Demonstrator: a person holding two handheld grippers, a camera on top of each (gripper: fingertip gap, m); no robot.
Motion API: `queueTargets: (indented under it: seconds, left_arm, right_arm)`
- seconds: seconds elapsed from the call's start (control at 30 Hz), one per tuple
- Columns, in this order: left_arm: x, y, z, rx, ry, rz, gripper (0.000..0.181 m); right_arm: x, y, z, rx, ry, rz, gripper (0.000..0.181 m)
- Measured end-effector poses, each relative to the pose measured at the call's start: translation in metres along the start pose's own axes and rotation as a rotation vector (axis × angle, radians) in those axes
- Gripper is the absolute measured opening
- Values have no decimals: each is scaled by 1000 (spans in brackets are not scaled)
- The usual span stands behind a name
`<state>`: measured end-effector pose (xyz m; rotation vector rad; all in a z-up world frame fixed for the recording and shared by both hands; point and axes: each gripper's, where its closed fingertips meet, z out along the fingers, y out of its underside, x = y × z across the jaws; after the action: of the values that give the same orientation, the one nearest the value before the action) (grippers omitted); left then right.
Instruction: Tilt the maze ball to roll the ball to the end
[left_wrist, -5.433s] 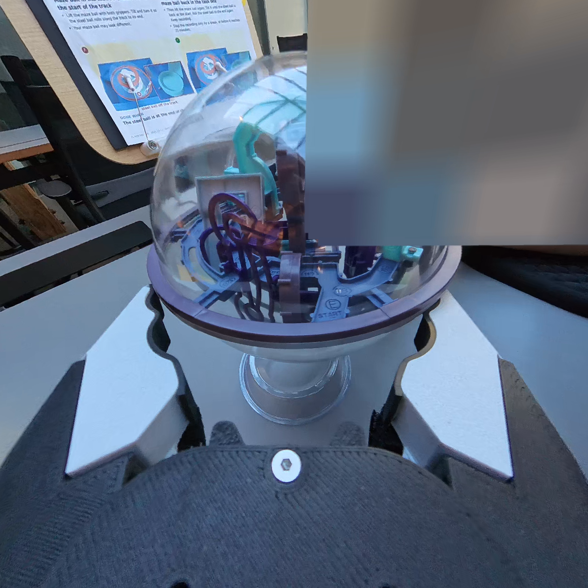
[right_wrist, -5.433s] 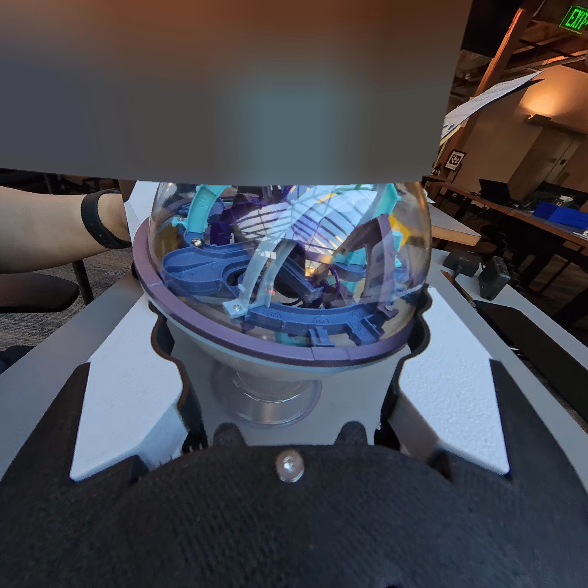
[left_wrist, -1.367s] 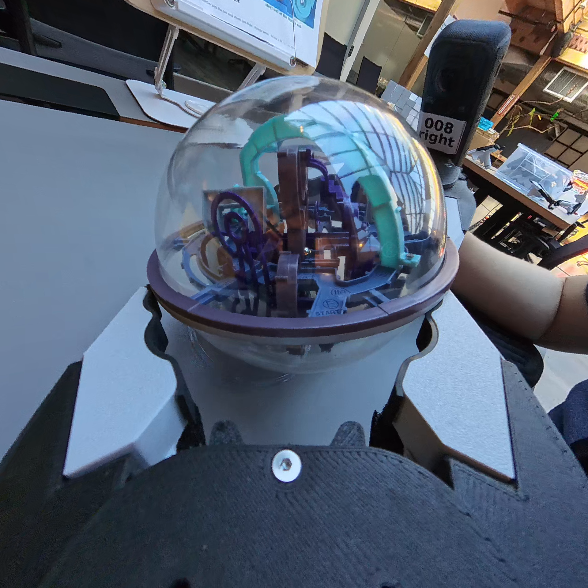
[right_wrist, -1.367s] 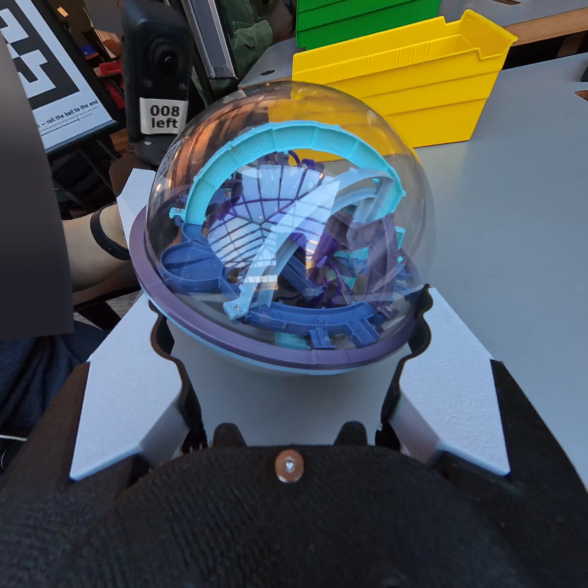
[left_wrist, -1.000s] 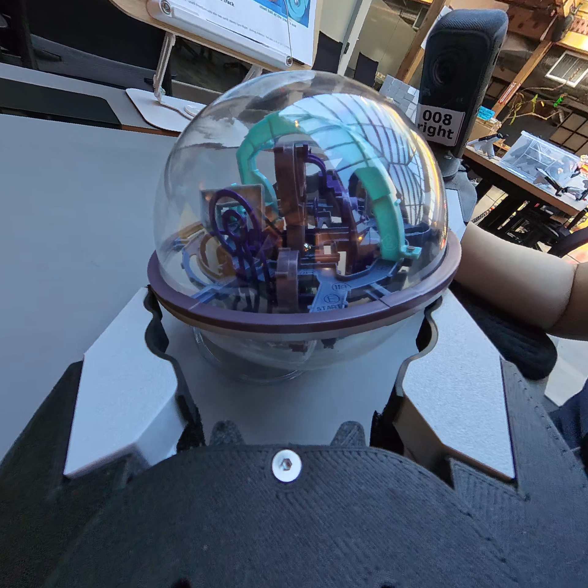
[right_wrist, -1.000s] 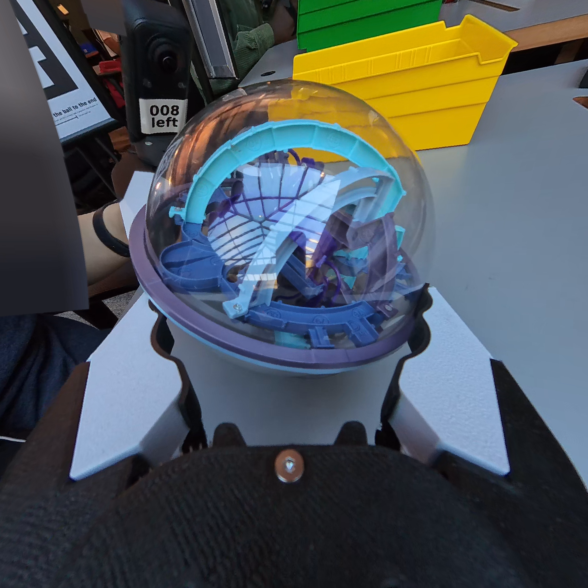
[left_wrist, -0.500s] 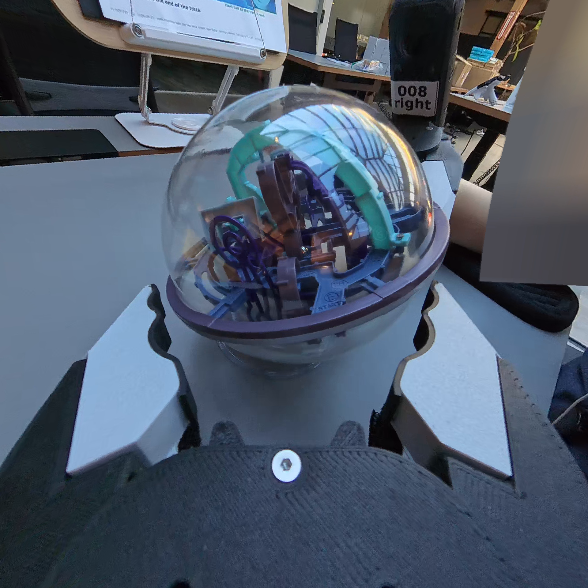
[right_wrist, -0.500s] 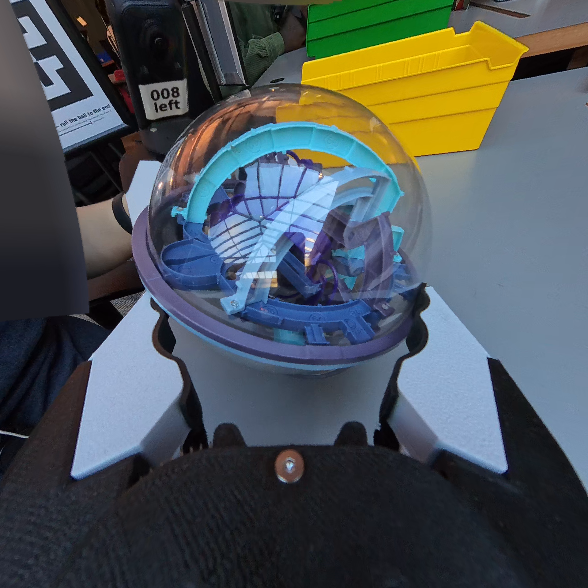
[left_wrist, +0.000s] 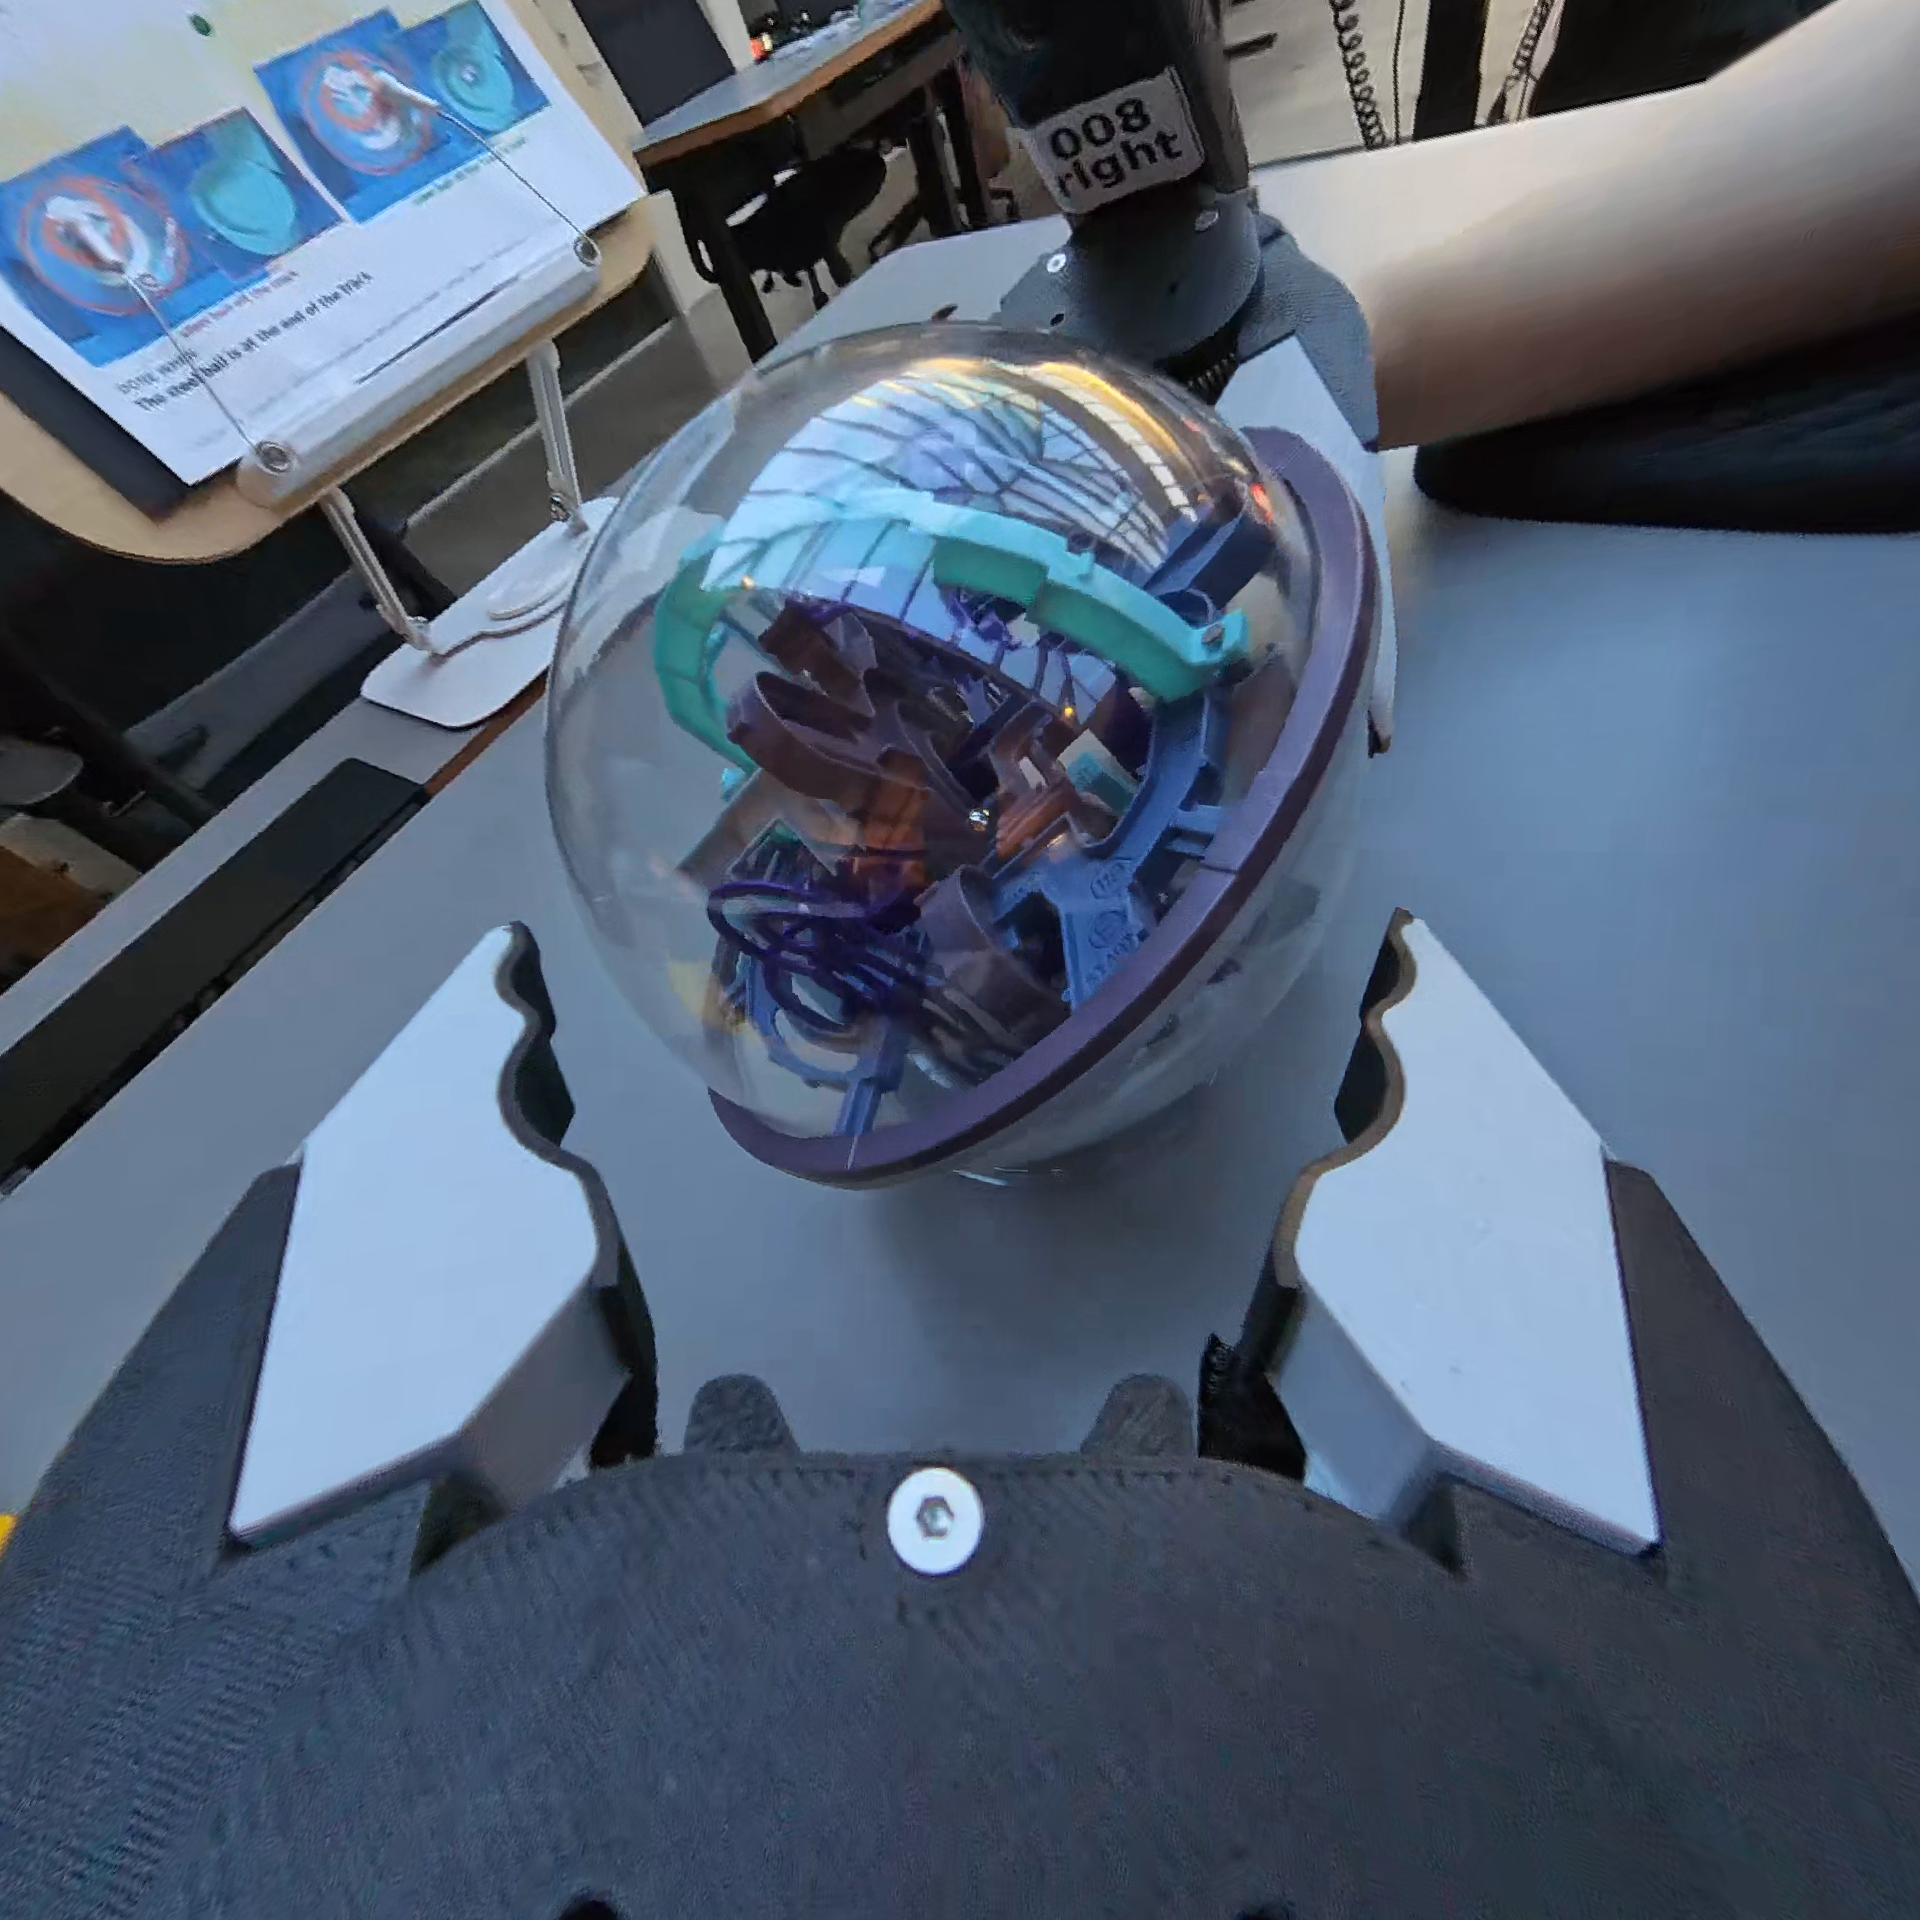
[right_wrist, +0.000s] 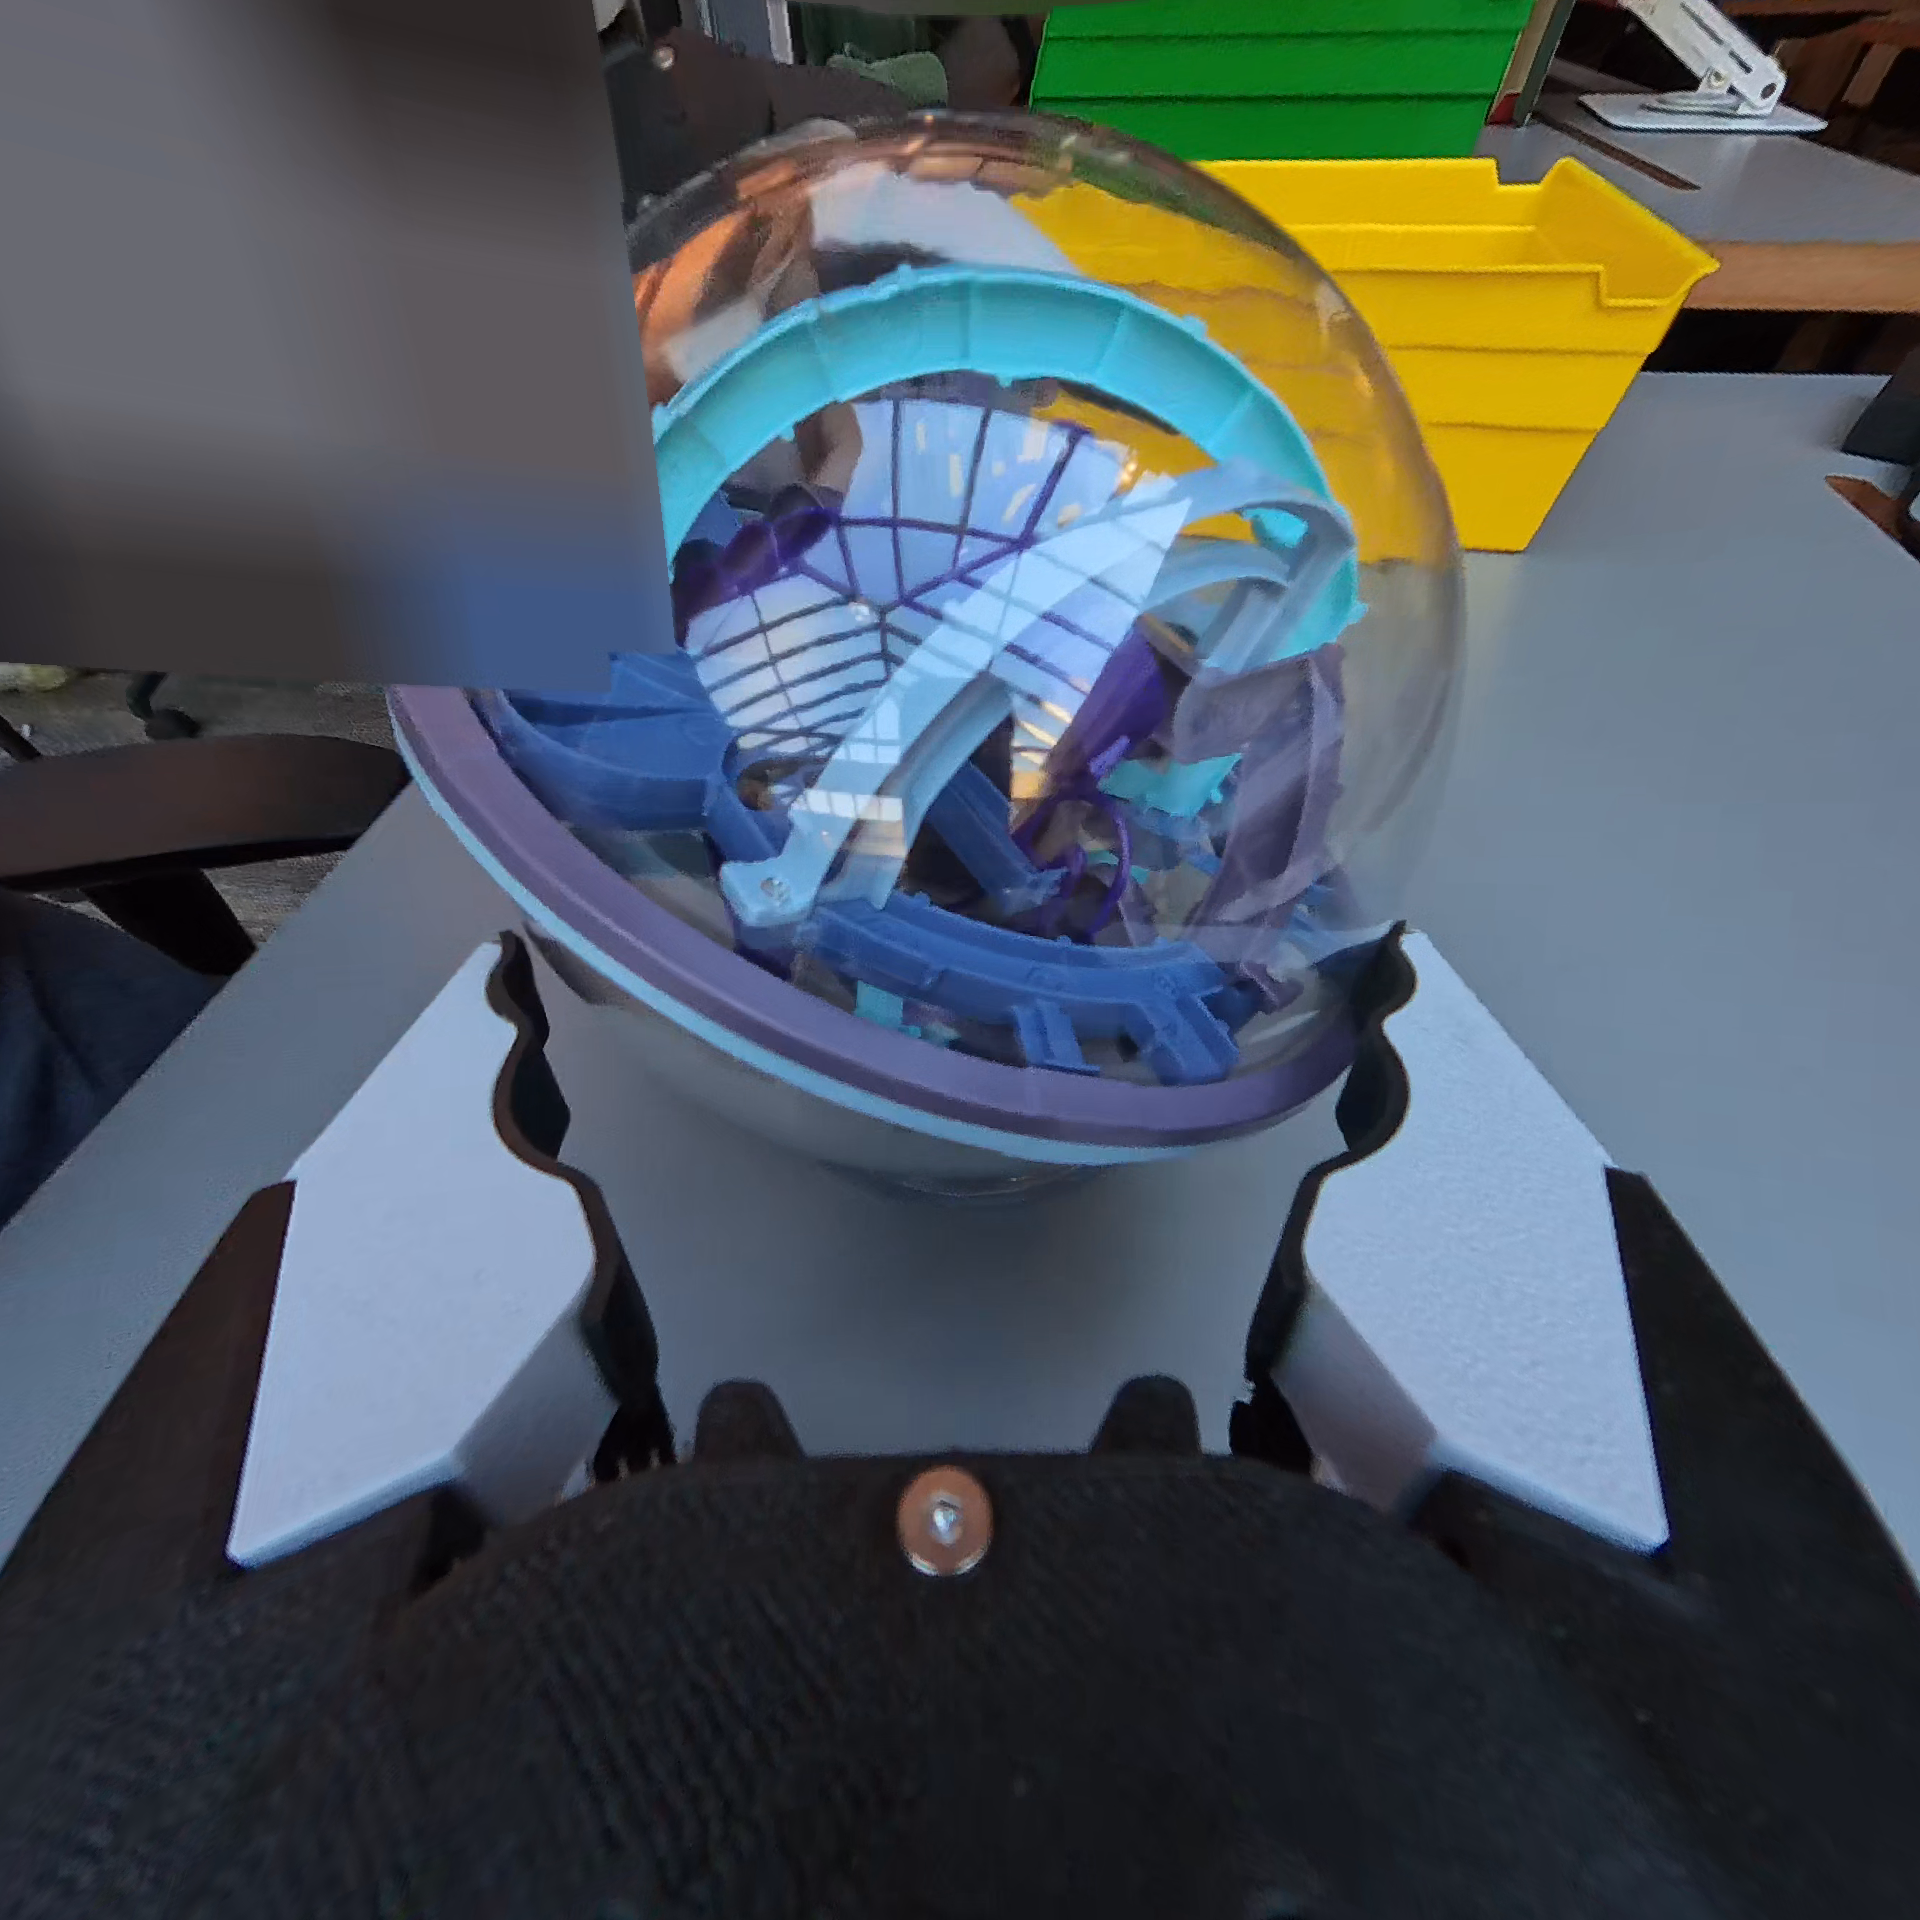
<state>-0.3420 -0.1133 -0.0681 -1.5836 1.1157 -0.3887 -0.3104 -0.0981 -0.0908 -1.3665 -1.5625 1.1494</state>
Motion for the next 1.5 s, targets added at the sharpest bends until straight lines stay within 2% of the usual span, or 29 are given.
queueTargets:
  seconds: [0.2, 0.37, 0.57, 0.73, 1.0, 1.27, 1.5]
  left_arm:
    - [0, 10, 10, -12, 22, 13, 150]
    - [-2, 15, 12, -23, 22, 90, 150]
    - [-7, 14, 14, -43, 17, 237, 152]
    - [-7, 11, 18, -16, 35, 233, 156]
    - [-4, 6, 18, 70, 96, 16, 155]
    - [-4, -19, 10, 207, 125, -183, 155]
    - [6, -25, 12, 201, 122, -361, 157]
  right_arm:
    - [8, -3, 0, 36, 89, -226, 154]
    - [9, -8, 1, 45, 168, -432, 154]
    - [10, -9, 4, 52, 206, -482, 155]
    - [11, -9, 7, 76, 208, -441, 154]
    - [7, -13, 6, 90, 99, -264, 153]
    - [-1, -43, -4, 163, 20, -120, 153]
    - [-8, -49, -12, 136, -46, 15, 153]
